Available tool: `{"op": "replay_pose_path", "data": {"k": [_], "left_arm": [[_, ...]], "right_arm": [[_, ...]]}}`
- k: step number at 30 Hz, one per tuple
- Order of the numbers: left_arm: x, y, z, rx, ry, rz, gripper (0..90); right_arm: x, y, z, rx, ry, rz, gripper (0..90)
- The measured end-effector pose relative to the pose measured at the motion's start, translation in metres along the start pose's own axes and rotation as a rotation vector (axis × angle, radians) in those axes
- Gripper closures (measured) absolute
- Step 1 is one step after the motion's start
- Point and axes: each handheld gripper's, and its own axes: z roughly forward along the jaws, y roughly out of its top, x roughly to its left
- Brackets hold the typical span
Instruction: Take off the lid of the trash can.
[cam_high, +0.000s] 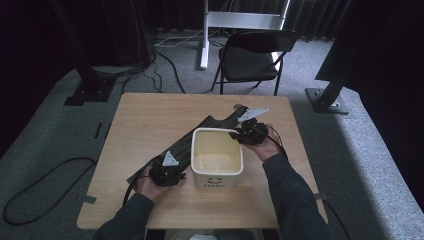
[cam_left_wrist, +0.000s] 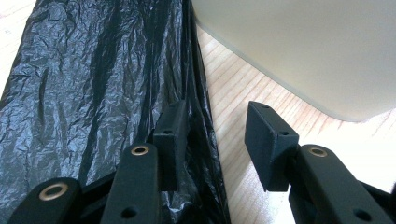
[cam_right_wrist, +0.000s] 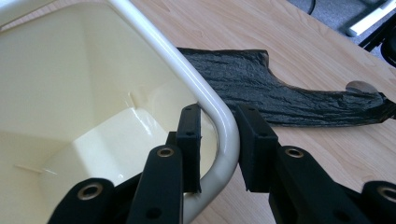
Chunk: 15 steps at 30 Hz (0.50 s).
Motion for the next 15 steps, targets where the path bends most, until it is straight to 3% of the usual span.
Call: {"op": "replay_pose_path", "data": {"k": [15], "left_arm": [[0.0,0.0,0.0,-0.001,-0.001,-0.001,59.0]], "right_arm": [[-0.006,-0.008,-0.015,-0.072,0.026,0.033,73.5]]}}
